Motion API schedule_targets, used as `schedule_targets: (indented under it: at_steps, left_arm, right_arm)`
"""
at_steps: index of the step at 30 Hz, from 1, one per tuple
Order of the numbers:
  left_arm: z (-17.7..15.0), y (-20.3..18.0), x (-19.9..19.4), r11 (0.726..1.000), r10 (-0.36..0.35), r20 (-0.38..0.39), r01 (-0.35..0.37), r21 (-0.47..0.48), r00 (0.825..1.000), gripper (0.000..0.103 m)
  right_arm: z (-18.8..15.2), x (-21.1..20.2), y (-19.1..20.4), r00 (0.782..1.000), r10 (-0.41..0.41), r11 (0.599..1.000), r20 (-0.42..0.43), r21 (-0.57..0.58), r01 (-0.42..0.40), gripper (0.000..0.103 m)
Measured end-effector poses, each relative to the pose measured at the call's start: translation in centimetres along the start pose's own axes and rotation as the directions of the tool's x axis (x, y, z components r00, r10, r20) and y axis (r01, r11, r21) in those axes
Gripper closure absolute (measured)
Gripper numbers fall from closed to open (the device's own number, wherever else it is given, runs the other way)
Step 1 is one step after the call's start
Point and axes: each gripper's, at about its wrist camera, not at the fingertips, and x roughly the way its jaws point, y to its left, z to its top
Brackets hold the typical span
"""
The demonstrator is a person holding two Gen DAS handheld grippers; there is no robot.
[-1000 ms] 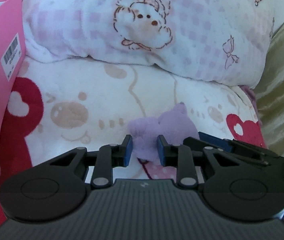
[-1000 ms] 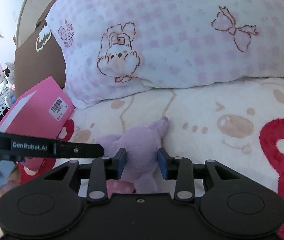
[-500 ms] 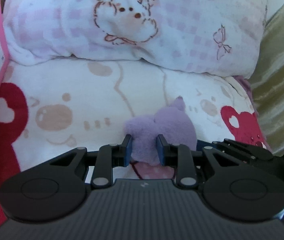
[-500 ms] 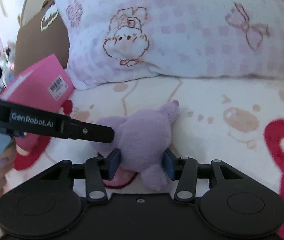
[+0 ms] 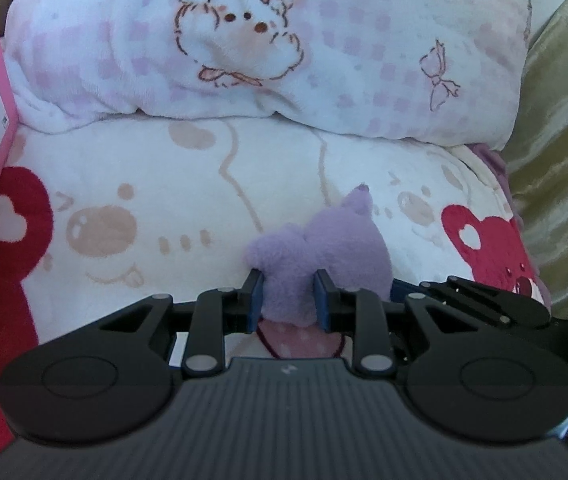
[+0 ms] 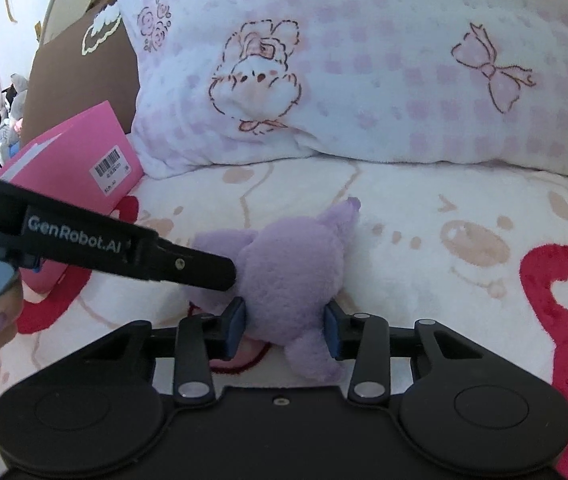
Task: Organize objects
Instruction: 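Lift the lilac plush toy with the left tool toward the pink box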
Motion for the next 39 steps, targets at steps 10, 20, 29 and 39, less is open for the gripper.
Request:
schedule_targets:
  at_steps: [10, 20, 29, 39]
  left_arm:
    - [-0.7, -0.2, -1.6, 0.999, -0.013, -0.065, 0.011, -0.034, 0.998, 0.078]
    - [-1.7, 0.2, -4.0, 0.999, 0.018, -0.090, -0.022, -0.044, 0.996, 0.078]
    - [-2.6, 1.4, -7.8, 0.997, 0.055, -0.090, -0.060, -0.055, 0.994, 0.078]
    - [-5.5, 1.7, -13.5, 0.994, 0.104, -0.045, -0.105, -0.013, 0.994, 0.078]
  right_arm:
    - [-0.4, -1.3, 0.7, 0.999, 0.021, 1.000, -0.036, 0.021, -0.021, 0.058]
    - [-0.5, -2.4, 2.4, 0.995, 0.077, 0.997, -0.065, 0.030, -0.075, 0.055]
    - [-0.2, -3.5, 6.2, 0.992, 0.095, 0.995, -0.088, -0.004, -0.096, 0.055]
    - [-2.5, -6.1, 10.9, 0.976, 0.159, 0.987, -0.152, -0.003, -0.161, 0.052]
